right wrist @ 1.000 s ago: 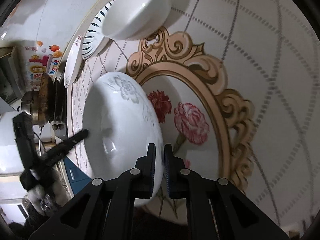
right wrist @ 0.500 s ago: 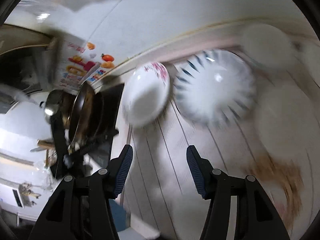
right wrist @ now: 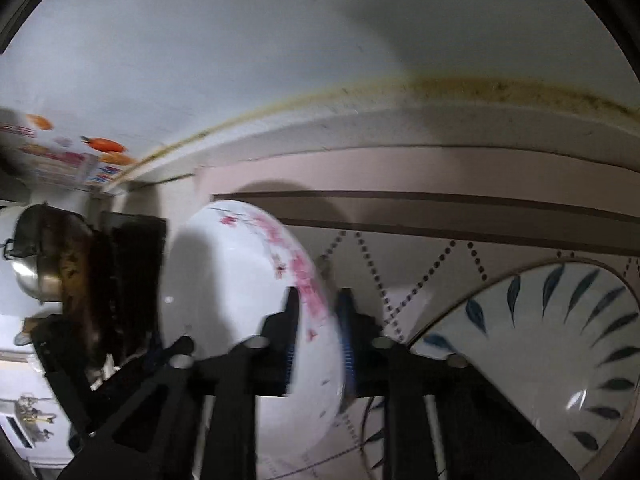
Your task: Organize plates and bowls
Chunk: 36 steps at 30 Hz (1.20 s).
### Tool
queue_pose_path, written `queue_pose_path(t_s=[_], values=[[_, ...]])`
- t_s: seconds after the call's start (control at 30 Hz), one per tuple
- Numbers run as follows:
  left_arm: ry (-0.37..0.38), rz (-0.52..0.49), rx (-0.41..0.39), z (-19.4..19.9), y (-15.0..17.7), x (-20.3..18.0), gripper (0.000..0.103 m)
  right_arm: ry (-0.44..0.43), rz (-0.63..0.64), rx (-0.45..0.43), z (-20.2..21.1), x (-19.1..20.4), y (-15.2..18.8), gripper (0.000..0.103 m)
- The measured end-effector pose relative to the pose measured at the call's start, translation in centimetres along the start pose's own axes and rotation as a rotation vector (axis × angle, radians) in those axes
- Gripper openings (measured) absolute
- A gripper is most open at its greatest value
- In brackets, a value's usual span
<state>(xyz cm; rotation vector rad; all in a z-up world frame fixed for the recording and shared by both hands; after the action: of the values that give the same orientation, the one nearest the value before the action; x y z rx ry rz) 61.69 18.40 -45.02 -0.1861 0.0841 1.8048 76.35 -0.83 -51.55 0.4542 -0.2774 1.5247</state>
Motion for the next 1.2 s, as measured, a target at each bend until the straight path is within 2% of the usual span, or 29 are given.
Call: queue_pose_path(t_s=[0.27, 0.4, 0.6, 0.77, 0.9, 1.0, 1.2], values=[[0.017, -0.028, -0.032, 0.8, -0.7, -0.5, 0.019, 0.008, 0.009, -0.032, 0.7, -0.7, 0.8, 0.012], [0.032, -0.05, -0.057, 2.9, -0.2, -1.2, 0.019, -0.007, 0.023, -0.053, 2.5, -0.3, 1.8, 0.012], [0.075, -0.104, -0.103, 8.1, 2.9, -3.8, 0.019, -0.028, 0.053, -0.098, 7.1, -0.2, 6.0, 0.012], [0.1, -0.158, -0.122, 11.3, 7.2, -7.4, 0.019, -0.047, 0.053, -0.131, 11.5, -1.4, 12.2, 0.012], [0.109, -0.204, -0.11, 12.7, 12.0, -9.9, 0.019, -0.044, 0.056, -0.139, 14.1, -3.3, 17.8, 0.012], [0.114, -0.233, -0.091, 12.5, 15.4, -11.4, 0.019, -0.03, 0.052, -0.142, 15.9, -5.6, 23.1, 0.012], [0.101, -0.283, -0.004, 9.5, 22.1, -14.4, 0.019, -0.015, 0.007, -0.136, 16.5, -10.5, 31.2, 0.012]])
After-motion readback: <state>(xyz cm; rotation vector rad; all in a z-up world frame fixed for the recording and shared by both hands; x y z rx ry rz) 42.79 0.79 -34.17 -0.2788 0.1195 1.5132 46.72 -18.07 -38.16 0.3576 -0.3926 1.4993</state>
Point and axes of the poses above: each gripper's, at about its wrist camera, not at the fingertips, and z roughly against the way its jaws point, x to its left, y to its underside, the point moved 10 cm from there along -z, roughly the way its jaws point, and after that the axes turned 12 degrees about x, right-handed, at the moved point
